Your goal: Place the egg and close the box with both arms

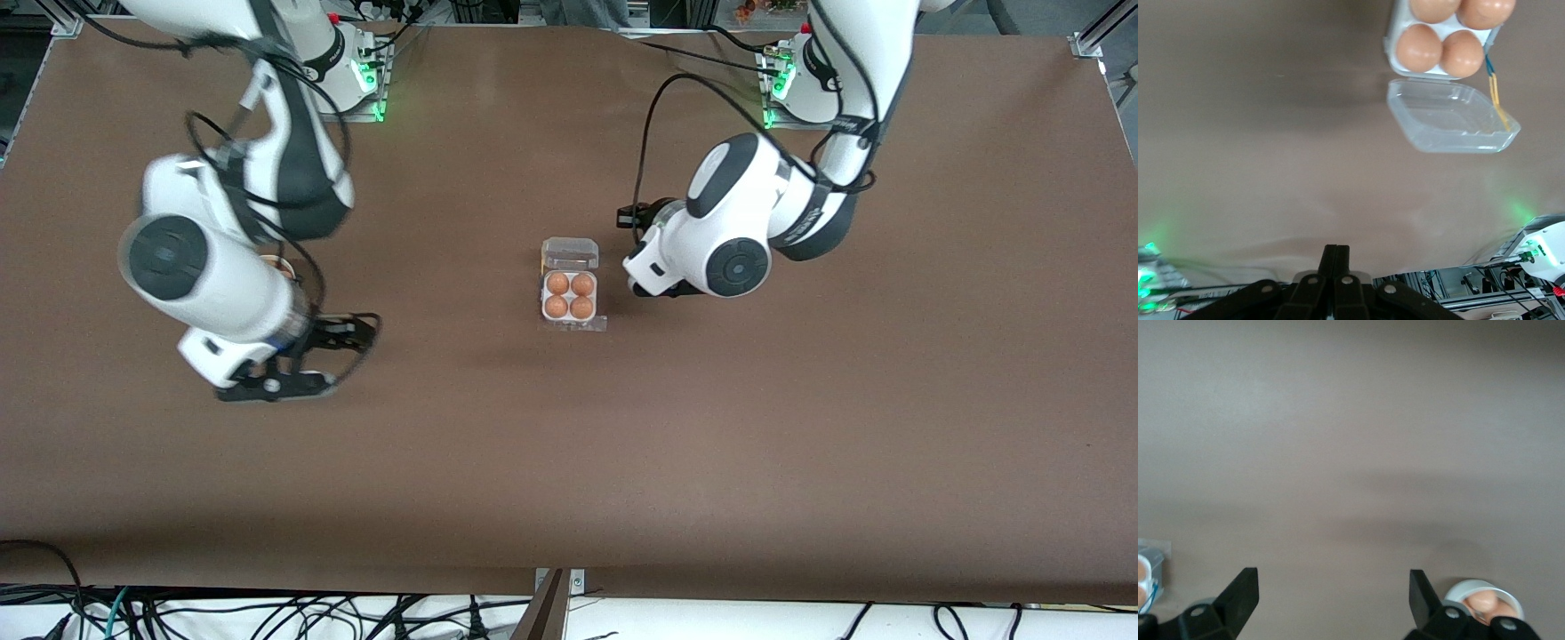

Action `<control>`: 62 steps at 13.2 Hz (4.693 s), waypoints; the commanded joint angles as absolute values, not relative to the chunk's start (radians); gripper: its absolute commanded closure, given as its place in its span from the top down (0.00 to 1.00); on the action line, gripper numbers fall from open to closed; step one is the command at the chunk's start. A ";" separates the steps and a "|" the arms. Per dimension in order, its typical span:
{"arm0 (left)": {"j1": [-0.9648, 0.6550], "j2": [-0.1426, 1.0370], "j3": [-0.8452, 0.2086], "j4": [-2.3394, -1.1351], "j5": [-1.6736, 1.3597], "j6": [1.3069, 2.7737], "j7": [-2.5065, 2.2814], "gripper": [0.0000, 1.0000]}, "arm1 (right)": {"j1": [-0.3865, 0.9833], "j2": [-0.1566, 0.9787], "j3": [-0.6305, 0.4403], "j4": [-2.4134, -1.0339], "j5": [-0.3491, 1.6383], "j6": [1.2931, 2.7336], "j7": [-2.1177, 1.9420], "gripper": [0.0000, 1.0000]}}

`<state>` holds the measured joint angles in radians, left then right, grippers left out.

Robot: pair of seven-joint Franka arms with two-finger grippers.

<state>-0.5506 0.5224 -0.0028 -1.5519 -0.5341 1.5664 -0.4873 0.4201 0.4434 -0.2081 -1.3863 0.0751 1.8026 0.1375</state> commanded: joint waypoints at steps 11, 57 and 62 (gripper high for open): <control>-0.693 0.638 0.008 -1.523 -0.593 1.778 -0.569 0.05 | 0.008 -0.008 0.032 -1.671 0.025 1.709 0.041 1.00; -0.058 -0.049 0.017 -1.785 0.040 1.655 -0.179 1.00 | 0.051 0.018 0.037 -1.654 -0.034 1.713 0.038 1.00; 0.009 -0.071 -0.024 -1.809 0.040 1.641 -0.097 1.00 | 0.048 0.018 0.034 -1.654 -0.034 1.713 0.040 1.00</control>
